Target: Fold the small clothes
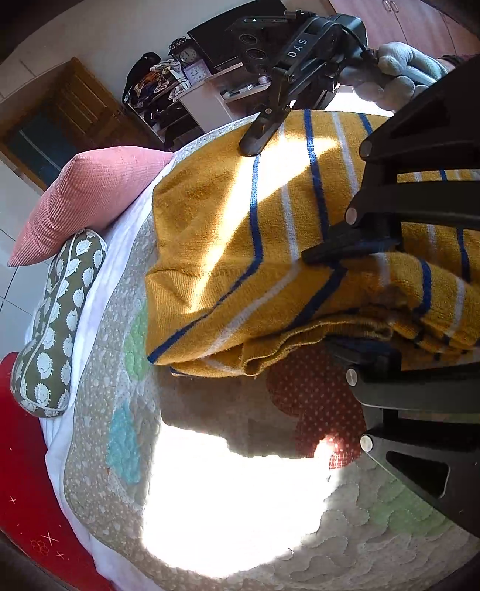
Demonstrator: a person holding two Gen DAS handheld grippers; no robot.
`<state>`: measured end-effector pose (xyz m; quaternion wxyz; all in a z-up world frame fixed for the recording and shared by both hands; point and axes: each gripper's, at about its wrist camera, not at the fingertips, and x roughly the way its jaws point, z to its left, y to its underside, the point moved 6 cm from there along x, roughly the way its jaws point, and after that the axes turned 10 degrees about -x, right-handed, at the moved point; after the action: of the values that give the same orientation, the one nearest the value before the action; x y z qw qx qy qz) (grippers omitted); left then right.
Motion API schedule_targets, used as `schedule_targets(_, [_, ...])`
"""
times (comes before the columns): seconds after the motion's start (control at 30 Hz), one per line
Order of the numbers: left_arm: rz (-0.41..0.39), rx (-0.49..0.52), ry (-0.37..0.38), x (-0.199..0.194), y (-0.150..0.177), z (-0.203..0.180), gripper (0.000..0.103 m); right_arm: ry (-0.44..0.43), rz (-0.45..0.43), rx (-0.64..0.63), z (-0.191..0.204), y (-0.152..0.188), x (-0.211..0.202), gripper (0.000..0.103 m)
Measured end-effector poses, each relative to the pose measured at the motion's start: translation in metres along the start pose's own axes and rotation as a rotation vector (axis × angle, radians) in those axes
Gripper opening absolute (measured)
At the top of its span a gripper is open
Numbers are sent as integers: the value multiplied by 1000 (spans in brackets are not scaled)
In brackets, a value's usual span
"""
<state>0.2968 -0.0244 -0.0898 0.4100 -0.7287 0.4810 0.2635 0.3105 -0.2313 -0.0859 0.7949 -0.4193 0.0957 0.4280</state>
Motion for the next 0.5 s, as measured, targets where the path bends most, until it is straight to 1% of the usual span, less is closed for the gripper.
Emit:
schedule_targets(0.07, [-2,0,-21,13,-3,-10,35,36,-7,17,-13,-8,-5,32])
schedule_targets(0.13, [-17,0,-76,24,-5,-14,38,101,23,-12,-26,-12,1,33])
schedule_targets(0.17, [-26,7,-105,28,-6,-15,40,135,57,-24,-33,-9,9,36])
schedule_targets(0.2, [-33,16,-124,31,-6,-16,45,166,90,-20,-44,-6,13,40])
schedule_targets(0.23, [-38,22,-136,32,-5,-16,51,186,103,-11,-50,-3,15,45])
schedule_targets(0.27, [-41,25,-138,31,-5,-16,52,187,89,1,-53,-3,12,48])
schedule_targets(0.33, [-29,18,-115,26,-5,-13,52,187,49,13,-52,-4,-4,48])
schedule_targets(0.37, [-23,7,-103,21,-5,-10,52,202,29,-3,-46,-5,-15,48])
schedule_targets(0.43, [-31,-19,-87,7,-3,-3,52,228,-26,-82,-25,-6,-42,48])
schedule_targets(0.47, [-42,-24,-81,0,-1,0,52,212,-54,-115,-11,-3,-55,48])
schedule_targets(0.5, [-56,-24,-81,-8,3,2,52,174,-76,-134,3,3,-67,48])
